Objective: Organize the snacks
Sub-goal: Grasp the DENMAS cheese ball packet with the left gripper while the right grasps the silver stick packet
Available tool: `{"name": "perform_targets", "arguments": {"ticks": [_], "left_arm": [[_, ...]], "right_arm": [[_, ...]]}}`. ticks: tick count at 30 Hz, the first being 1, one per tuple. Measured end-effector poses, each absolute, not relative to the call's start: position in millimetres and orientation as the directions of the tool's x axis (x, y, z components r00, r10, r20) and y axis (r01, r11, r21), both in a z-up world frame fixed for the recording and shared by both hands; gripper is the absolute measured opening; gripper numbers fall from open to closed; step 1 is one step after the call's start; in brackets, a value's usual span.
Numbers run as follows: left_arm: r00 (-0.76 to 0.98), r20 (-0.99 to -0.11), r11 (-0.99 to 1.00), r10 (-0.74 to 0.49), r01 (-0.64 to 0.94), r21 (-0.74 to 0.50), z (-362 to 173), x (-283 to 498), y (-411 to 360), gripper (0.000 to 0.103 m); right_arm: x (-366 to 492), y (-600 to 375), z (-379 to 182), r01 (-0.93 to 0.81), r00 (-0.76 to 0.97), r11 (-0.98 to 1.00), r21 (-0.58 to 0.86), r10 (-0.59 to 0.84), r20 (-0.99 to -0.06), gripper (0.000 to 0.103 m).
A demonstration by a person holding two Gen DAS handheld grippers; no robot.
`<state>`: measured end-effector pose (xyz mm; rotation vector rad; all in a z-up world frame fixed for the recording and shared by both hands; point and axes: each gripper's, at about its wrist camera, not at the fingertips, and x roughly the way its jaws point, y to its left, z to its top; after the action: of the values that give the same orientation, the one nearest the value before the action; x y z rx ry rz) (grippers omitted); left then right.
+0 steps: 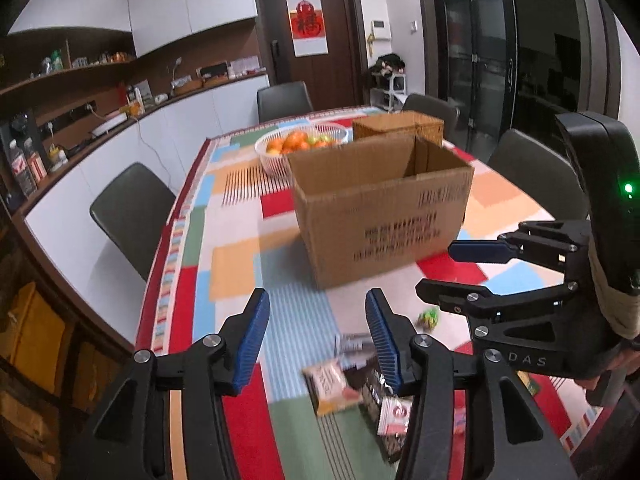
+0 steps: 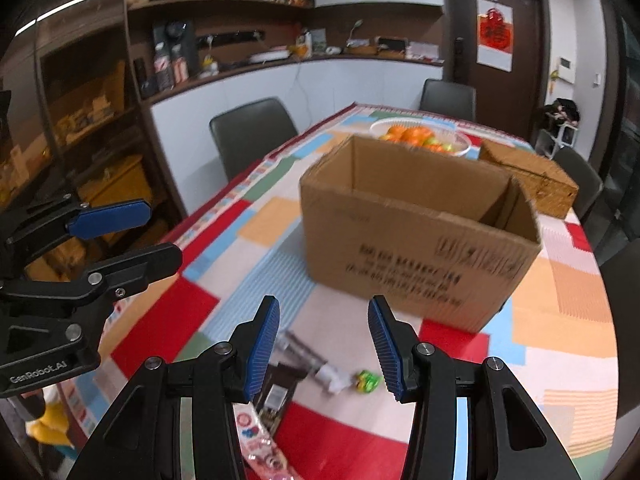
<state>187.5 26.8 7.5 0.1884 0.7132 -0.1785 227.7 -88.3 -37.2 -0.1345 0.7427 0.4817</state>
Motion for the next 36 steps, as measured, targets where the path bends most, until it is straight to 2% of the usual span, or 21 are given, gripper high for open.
{"name": "perform_targets", "arguments": {"ticks": [11,20,36], "left_arm": [[0.629,-0.766,0.972,-0.131,0.234,0.026,-50,189,37,0.050],[0.542,-0.822,0.975,-0.176,0.211,-0.069,-90,204,46,0.049],[0.480,-0.857,0.979,-0.187,0.167,-0.120,-126,233,52,0.048]], "right_arm": [[228,-67,-86,-0.542,0.533,0.841,-0.014,0.331,-0.778,0.048],[248,-57,-122,-0.567,0.455,0.824,-0.009,0.303,-0.838,0.048],[283,-42,-157,-0.581,0.391,0.814,0.005,0.285,-0.875,0.047]]}}
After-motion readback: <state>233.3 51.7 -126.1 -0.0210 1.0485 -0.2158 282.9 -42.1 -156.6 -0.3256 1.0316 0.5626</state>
